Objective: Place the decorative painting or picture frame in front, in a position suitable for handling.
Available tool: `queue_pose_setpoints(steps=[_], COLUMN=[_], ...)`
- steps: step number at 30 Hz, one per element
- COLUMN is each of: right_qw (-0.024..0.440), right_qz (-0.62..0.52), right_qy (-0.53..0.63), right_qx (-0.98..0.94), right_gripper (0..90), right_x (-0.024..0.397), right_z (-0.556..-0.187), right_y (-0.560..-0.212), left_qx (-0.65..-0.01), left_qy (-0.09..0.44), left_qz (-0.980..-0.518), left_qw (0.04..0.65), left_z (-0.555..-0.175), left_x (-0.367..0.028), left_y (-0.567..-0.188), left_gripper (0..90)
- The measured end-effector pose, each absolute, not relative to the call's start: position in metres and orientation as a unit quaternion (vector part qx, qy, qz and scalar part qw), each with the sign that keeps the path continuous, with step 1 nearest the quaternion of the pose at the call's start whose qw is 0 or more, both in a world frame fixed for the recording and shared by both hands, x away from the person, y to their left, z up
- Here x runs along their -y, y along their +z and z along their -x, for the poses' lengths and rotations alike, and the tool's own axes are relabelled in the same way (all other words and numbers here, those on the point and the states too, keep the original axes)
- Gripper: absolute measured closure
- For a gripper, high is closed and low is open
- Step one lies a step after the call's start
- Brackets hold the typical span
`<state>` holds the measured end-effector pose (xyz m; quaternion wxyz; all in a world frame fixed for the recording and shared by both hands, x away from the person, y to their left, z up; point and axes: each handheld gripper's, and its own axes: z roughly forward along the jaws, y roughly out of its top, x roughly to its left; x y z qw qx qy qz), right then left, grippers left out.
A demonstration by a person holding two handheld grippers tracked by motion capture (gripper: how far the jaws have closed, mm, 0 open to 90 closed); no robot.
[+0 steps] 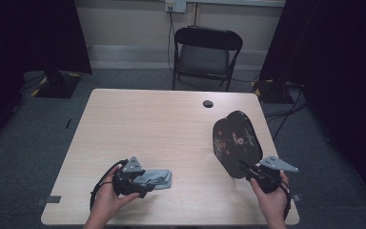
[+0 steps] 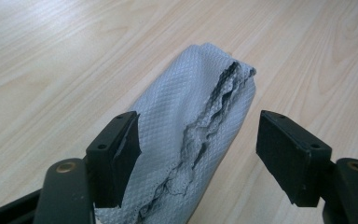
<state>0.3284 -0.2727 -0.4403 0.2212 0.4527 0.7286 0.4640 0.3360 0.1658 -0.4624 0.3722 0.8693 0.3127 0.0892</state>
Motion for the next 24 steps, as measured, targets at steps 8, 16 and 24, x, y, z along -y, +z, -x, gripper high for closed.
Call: queue_pose_setpoints(steps=[8, 16, 24], right_qw=[0.211, 0.183, 0.174], right_qz=[-0.452, -0.466, -0.454], right_qy=[0.469, 0.492, 0.496], right_qx=[-0.729, -0.713, -0.719], right_gripper=[79.7, 80.0, 79.5], right_x=[0.2669, 0.2710, 0.2659], right_z=[-0.3276, -0.3295, -0.3268], right_y=[-0.4399, -0.4423, -0.4411], left_qx=[-0.312, -0.309, -0.305], left_qy=[0.086, 0.083, 0.088], left_qz=[-0.869, -0.871, -0.873], left_qw=[0.374, 0.372, 0.371], left_z=[-0.3362, -0.3379, -0.3396], left_x=[-0.1650, -0.1631, -0.1609], left_y=[-0.4634, -0.4637, -0.4640], left_gripper=[30.0, 30.2, 30.8])
